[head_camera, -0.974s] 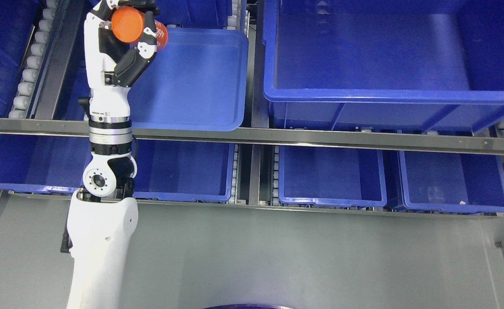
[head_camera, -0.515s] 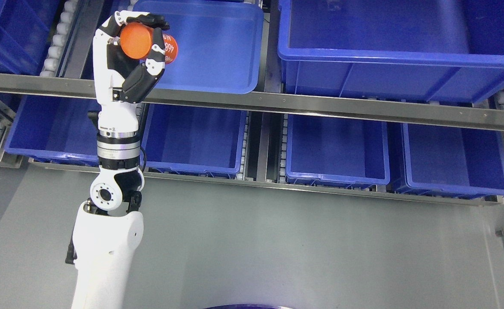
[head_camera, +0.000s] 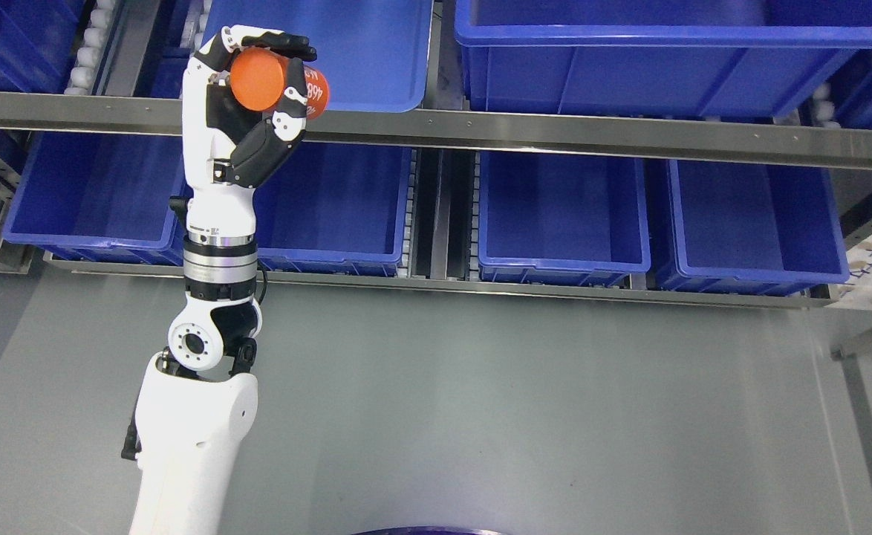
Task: Grab orange capacitor from left shelf to right desk
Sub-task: 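Carry the capacitor in the left hand while turning toward the steel table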
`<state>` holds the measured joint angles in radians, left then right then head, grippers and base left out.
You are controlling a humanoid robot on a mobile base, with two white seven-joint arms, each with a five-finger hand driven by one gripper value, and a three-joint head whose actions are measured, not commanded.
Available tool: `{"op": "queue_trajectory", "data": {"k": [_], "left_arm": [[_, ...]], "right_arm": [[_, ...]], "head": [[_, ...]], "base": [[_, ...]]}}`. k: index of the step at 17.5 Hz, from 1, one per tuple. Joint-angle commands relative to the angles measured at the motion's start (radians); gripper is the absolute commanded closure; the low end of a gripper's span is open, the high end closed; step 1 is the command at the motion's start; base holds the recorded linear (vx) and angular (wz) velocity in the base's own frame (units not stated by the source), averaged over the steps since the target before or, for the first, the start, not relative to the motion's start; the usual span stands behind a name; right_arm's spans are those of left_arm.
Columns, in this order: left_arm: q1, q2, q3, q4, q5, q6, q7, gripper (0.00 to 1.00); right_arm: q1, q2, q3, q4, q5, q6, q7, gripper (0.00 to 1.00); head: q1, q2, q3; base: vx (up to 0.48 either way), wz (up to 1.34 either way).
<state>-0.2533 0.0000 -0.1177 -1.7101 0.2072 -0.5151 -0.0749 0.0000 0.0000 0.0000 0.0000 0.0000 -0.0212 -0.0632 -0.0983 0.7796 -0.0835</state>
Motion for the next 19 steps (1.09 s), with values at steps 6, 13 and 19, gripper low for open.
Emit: {"op": "queue_trajectory", "data": {"k": [6, 13, 19], "left_arm": [[0.002, 0.017, -0.06, -0.01, 0.005, 0.0, 0.001, 0.97], [-0.015, 0.017, -0.154, -0.01, 0.012, 0.0, 0.001, 0.97], [-0.046, 0.017, -0.234, 0.0, 0.037, 0.042, 0.0, 0.97]], "right_arm": [[0.003, -0.017, -0.017, -0.017, 0.003, 0.0, 0.0, 0.0], [0.003, -0.017, -0.017, -0.017, 0.003, 0.0, 0.0, 0.0], [0.003, -0.017, -0.017, -0.017, 0.003, 0.0, 0.0, 0.0]], "head": [[0.0, 0.0, 0.0], [0.0, 0.0, 0.0], [0.0, 0.0, 0.0]], "base": [[-0.072, -0.33], [0.029, -0.37], [0.079, -0.66]]}}
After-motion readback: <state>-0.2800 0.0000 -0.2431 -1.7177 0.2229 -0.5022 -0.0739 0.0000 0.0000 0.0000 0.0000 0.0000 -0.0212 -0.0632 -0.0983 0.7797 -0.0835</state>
